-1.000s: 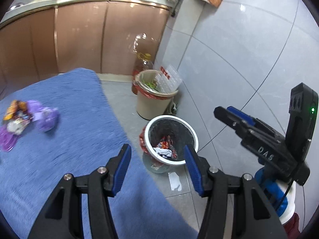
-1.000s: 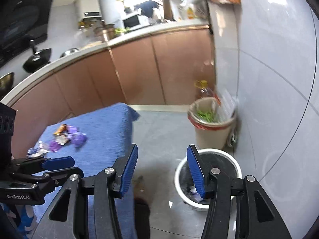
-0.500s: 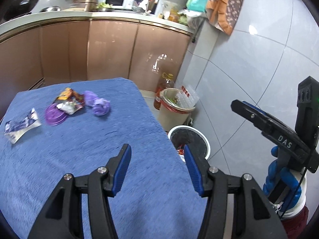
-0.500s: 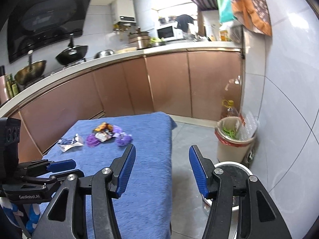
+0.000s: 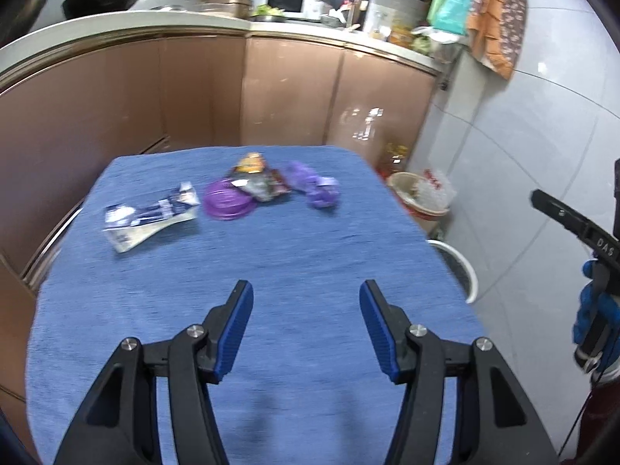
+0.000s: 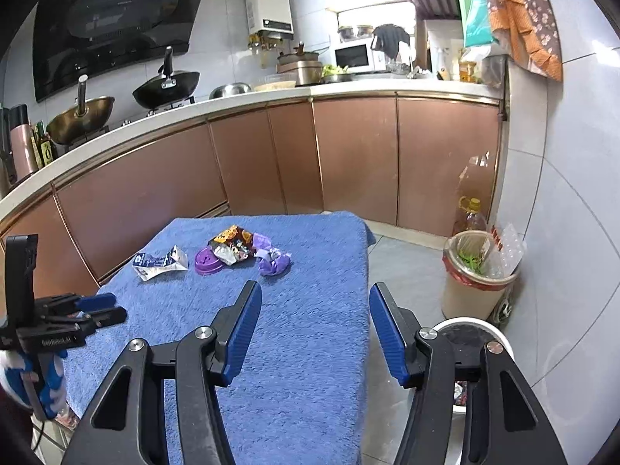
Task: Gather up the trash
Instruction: 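Move both open tools back over the table trash, then grasp the blue milk carton with the left tool while the right tool grasps the purple bag, then lift the carton and purple bag and carry them over the floor bin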
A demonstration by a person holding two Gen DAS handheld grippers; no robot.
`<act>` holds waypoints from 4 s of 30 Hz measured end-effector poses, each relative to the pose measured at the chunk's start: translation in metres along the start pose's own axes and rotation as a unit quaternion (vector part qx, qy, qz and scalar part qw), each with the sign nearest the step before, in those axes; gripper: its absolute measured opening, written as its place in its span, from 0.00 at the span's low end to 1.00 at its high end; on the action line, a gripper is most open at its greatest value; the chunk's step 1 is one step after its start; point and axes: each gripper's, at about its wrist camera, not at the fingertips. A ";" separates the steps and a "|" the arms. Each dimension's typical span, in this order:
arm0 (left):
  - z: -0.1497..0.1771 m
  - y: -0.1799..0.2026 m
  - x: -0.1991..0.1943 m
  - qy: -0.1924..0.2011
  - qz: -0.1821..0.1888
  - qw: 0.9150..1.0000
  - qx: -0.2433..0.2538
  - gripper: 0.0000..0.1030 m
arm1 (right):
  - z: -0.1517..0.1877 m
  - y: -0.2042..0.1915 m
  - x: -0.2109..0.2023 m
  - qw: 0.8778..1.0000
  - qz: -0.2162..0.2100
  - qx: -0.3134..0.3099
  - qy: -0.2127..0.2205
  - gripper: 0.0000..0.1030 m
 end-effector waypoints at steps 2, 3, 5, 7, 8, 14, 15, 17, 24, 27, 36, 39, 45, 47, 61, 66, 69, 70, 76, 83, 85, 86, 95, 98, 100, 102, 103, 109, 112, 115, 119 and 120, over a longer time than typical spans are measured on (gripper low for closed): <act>0.000 -0.019 0.003 -0.004 -0.013 1.000 -0.001 0.54 | 0.000 -0.001 0.010 1.000 -0.003 0.002 -0.007 0.56; -0.001 -0.027 0.005 -0.006 -0.021 1.000 0.000 0.54 | 0.000 -0.001 0.015 1.000 -0.004 0.003 -0.010 0.56; -0.004 -0.044 0.009 -0.009 -0.034 0.999 -0.002 0.54 | -0.001 -0.001 0.026 1.000 -0.009 0.006 -0.018 0.56; -0.007 -0.058 0.012 -0.009 -0.043 0.999 0.000 0.54 | -0.001 -0.001 0.038 1.000 -0.013 0.006 -0.026 0.56; -0.008 -0.063 0.015 -0.010 -0.047 0.999 0.003 0.54 | -0.001 -0.002 0.045 0.999 -0.015 0.005 -0.030 0.56; -0.023 -0.089 0.036 -0.022 -0.067 0.997 0.036 0.55 | -0.003 -0.003 0.085 0.998 -0.021 0.003 -0.058 0.56; -0.026 -0.093 0.040 -0.023 -0.068 0.997 0.040 0.56 | -0.003 -0.003 0.093 0.998 -0.022 0.004 -0.063 0.56; -0.034 -0.101 0.049 -0.027 -0.072 0.996 0.051 0.60 | -0.004 -0.002 0.106 0.997 -0.024 0.006 -0.070 0.56; -0.067 -0.117 0.089 -0.042 -0.076 0.991 0.101 0.61 | -0.010 -0.008 0.159 0.994 -0.037 0.004 -0.099 0.56; -0.077 -0.116 0.106 -0.051 -0.070 0.988 0.127 0.61 | -0.016 -0.016 0.179 0.993 -0.044 -0.008 -0.107 0.57; -0.076 -0.112 0.164 -0.098 -0.078 0.972 0.198 0.61 | -0.040 -0.040 0.254 0.988 -0.066 -0.051 -0.130 0.70; -0.075 -0.116 0.176 -0.101 -0.085 0.971 0.201 0.61 | -0.039 -0.043 0.279 0.986 -0.067 -0.054 -0.143 0.70; -0.080 -0.120 0.193 -0.112 -0.091 0.968 0.207 0.61 | -0.033 -0.043 0.322 0.982 -0.064 -0.061 -0.168 0.70; -0.081 -0.121 0.201 -0.118 -0.095 0.966 0.208 0.61 | -0.031 -0.041 0.331 0.981 -0.066 -0.060 -0.174 0.70; -0.079 -0.122 0.219 -0.139 -0.098 0.964 0.202 0.41 | -0.021 -0.031 0.349 0.978 -0.081 -0.044 -0.188 0.55; -0.077 -0.117 0.217 -0.139 -0.101 0.963 0.206 0.31 | -0.018 -0.028 0.340 0.978 -0.094 -0.036 -0.181 0.45; -0.074 -0.111 0.216 -0.137 -0.111 0.962 0.209 0.31 | -0.015 -0.028 0.330 0.978 -0.100 -0.039 -0.181 0.42; -0.074 -0.111 0.215 -0.136 -0.112 0.962 0.208 0.31 | -0.014 -0.029 0.328 0.978 -0.100 -0.041 -0.181 0.41; -0.072 -0.109 0.196 -0.125 -0.114 0.969 0.178 0.31 | -0.004 -0.027 0.298 0.979 -0.103 -0.034 -0.174 0.37; -0.067 -0.105 0.144 -0.098 -0.083 0.986 0.109 0.31 | 0.002 -0.025 0.249 0.982 -0.113 -0.015 -0.152 0.36; -0.064 -0.101 0.127 -0.089 -0.073 0.989 0.095 0.31 | 0.002 -0.026 0.234 0.983 -0.115 -0.013 -0.143 0.36; -0.063 -0.099 0.118 -0.084 -0.069 0.990 0.089 0.31 | 0.001 -0.028 0.224 0.984 -0.116 -0.013 -0.137 0.36; -0.052 -0.063 0.042 -0.033 -0.043 0.996 0.068 0.31 | -0.005 -0.023 0.133 0.991 -0.110 -0.007 -0.079 0.36; -0.054 -0.048 0.023 -0.017 -0.030 0.997 0.067 0.31 | -0.004 -0.015 0.104 0.993 -0.103 -0.002 -0.060 0.36; -0.056 -0.036 0.016 -0.010 -0.021 0.997 0.068 0.31 | -0.003 -0.007 0.083 0.994 -0.095 0.003 -0.046 0.36; -0.059 -0.020 0.011 -0.003 -0.014 0.997 0.076 0.31 | -0.002 0.001 0.067 0.996 -0.087 0.006 -0.036 0.36; -0.061 -0.010 0.009 -0.001 -0.007 0.997 0.080 0.31 | -0.001 0.006 0.058 0.996 -0.081 0.008 -0.029 0.36; -0.079 0.056 0.016 0.003 0.042 0.994 0.102 0.31 | 0.007 0.047 0.019 0.999 -0.037 0.028 -0.004 0.36; -0.086 0.097 0.032 -0.003 0.068 0.990 0.121 0.31 | 0.012 0.072 0.011 0.999 -0.012 0.042 0.002 0.36; -0.090 0.139 0.052 -0.014 0.095 0.986 0.137 0.31 | 0.020 0.100 0.002 0.998 0.012 0.058 0.004 0.36; -0.093 0.190 0.082 -0.030 0.119 0.980 0.158 0.31 | 0.029 0.134 0.000 0.996 0.044 0.077 0.001 0.37; -0.095 0.204 0.092 -0.036 0.126 0.978 0.161 0.31 | 0.031 0.141 0.001 0.995 0.052 0.080 0.000 0.37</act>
Point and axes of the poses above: each gripper's, at about its wrist camera, not at the fingertips, and x roughly the way its jaws point, y to its right, z to its underside, and after that the axes turned 6 degrees about -z, right-handed
